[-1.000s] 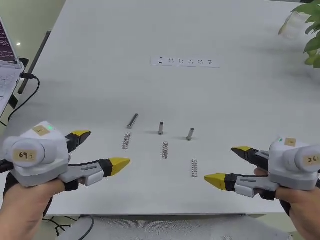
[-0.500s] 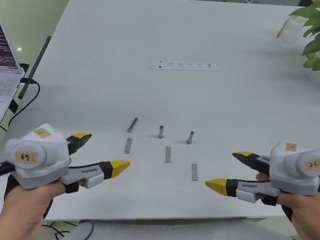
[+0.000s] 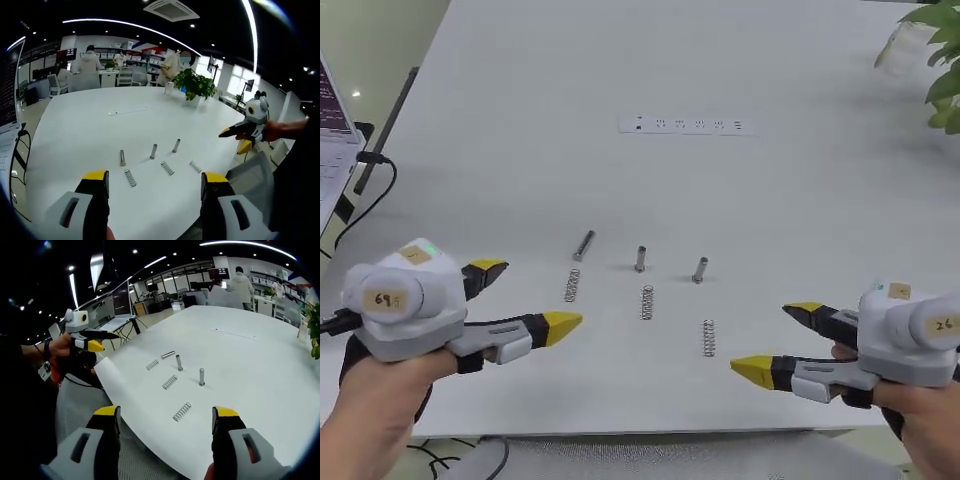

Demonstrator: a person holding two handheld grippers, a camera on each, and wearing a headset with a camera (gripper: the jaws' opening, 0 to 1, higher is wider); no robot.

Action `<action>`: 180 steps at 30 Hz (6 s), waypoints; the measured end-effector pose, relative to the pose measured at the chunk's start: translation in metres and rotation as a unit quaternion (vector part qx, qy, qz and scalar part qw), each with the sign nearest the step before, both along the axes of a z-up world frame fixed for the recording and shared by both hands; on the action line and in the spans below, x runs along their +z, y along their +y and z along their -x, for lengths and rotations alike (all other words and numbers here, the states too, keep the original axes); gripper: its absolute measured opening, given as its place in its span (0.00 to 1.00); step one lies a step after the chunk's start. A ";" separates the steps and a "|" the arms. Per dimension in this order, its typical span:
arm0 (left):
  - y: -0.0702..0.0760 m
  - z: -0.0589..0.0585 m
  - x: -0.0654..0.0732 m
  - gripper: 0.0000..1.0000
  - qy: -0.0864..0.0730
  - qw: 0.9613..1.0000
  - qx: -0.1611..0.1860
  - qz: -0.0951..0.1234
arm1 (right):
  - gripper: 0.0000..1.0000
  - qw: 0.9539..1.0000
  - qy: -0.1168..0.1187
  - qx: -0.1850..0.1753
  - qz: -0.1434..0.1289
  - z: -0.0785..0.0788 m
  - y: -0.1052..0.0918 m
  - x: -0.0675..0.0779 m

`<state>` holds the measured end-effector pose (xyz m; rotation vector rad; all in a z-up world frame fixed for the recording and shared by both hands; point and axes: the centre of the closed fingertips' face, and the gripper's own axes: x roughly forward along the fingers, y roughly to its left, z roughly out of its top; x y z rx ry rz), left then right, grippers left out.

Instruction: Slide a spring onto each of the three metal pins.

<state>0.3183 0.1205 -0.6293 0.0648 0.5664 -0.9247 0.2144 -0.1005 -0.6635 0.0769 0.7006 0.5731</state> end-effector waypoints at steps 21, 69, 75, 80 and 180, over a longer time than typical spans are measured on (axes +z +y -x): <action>-0.005 -0.037 -0.001 0.68 -0.005 1.000 -0.005 -0.010 | 0.71 1.000 0.008 0.000 -0.003 0.003 0.001 -0.004; -0.056 -0.132 -0.066 0.48 0.053 0.997 0.015 -0.049 | 0.68 1.000 0.024 -0.012 -0.007 0.008 -0.001 -0.015; -0.062 -0.133 -0.086 0.47 0.071 0.995 0.020 -0.061 | 0.68 1.000 0.022 -0.010 -0.008 0.004 0.000 -0.014; -0.063 -0.139 -0.096 0.41 0.080 0.994 0.034 -0.063 | 0.68 1.000 0.025 -0.008 -0.007 0.003 0.000 -0.015; -0.072 -0.138 -0.114 0.00 0.099 0.985 0.060 -0.128 | 0.67 0.999 0.024 -0.032 -0.012 0.011 -0.012 -0.017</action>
